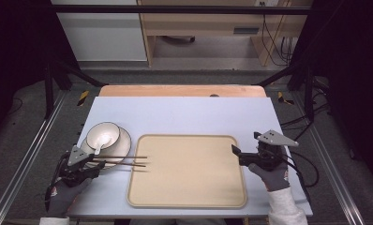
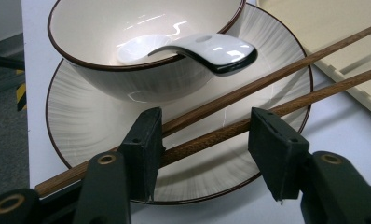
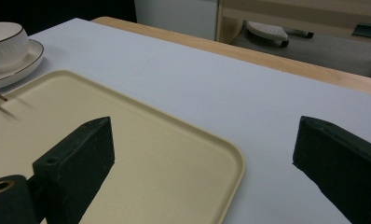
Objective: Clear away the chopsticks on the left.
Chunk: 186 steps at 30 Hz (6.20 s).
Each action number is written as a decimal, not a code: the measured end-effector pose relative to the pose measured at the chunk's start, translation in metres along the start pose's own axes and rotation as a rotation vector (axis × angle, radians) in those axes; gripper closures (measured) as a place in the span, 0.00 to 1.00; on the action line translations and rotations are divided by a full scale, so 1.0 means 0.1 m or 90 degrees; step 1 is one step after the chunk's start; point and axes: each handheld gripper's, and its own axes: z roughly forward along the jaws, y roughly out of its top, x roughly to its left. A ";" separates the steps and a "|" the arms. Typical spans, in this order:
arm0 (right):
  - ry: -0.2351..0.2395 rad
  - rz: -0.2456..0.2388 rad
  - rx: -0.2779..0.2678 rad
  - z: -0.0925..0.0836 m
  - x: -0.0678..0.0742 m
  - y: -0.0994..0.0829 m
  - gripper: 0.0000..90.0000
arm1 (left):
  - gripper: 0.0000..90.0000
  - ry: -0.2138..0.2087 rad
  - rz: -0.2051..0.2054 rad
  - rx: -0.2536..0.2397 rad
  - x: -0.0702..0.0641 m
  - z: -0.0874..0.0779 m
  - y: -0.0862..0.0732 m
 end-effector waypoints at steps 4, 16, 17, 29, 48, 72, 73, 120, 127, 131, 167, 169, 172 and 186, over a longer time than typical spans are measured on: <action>0.000 0.001 0.002 0.00 0.00 0.00 0.06 | 0.52 0.002 0.005 0.009 -0.03 -0.01 0.01; -0.004 -0.002 0.002 -0.01 0.00 0.00 0.06 | 0.61 0.001 0.004 0.027 -0.06 -0.03 0.04; -0.004 -0.002 0.001 -0.01 -0.01 0.01 0.06 | 0.63 -0.001 0.002 0.027 -0.06 -0.03 0.04; -0.002 -0.005 0.001 -0.01 0.00 0.01 0.06 | 0.78 0.004 0.010 0.038 -0.11 -0.04 0.08; -0.002 -0.003 0.003 0.00 0.00 0.01 0.06 | 0.80 -0.017 0.001 0.050 -0.16 0.03 0.14; -0.001 -0.003 0.006 0.00 0.00 0.00 0.06 | 0.83 -0.025 -0.045 0.063 -0.26 0.16 0.24; -0.001 -0.002 0.006 0.00 0.00 0.01 0.06 | 0.85 -0.025 -0.045 0.063 -0.26 0.16 0.24; -0.008 -0.003 -0.001 -0.05 -0.02 0.01 0.05 | 0.93 -0.025 -0.150 -0.034 -0.76 -0.08 0.46; -0.010 0.000 -0.005 -0.07 -0.03 0.02 0.05 | 0.93 0.002 -0.186 -0.056 -0.87 -0.13 0.48; -0.012 0.002 -0.010 -0.09 -0.02 0.03 0.05 | 0.93 0.012 -0.201 -0.062 -0.93 -0.15 0.51; -0.005 -0.015 0.002 -0.03 0.03 0.02 0.05 | 0.93 0.051 -0.267 -0.041 -1.56 0.29 0.23; -0.006 -0.017 0.004 -0.02 0.02 0.01 0.05 | 0.93 0.052 -0.266 -0.035 -1.56 0.30 0.21; -0.006 -0.019 0.007 -0.01 0.02 0.01 0.05 | 0.93 0.055 -0.264 -0.027 -1.57 0.32 0.19; -0.007 -0.020 0.012 0.00 0.04 0.00 0.05 | 0.93 0.054 -0.251 -0.010 -1.63 0.34 0.19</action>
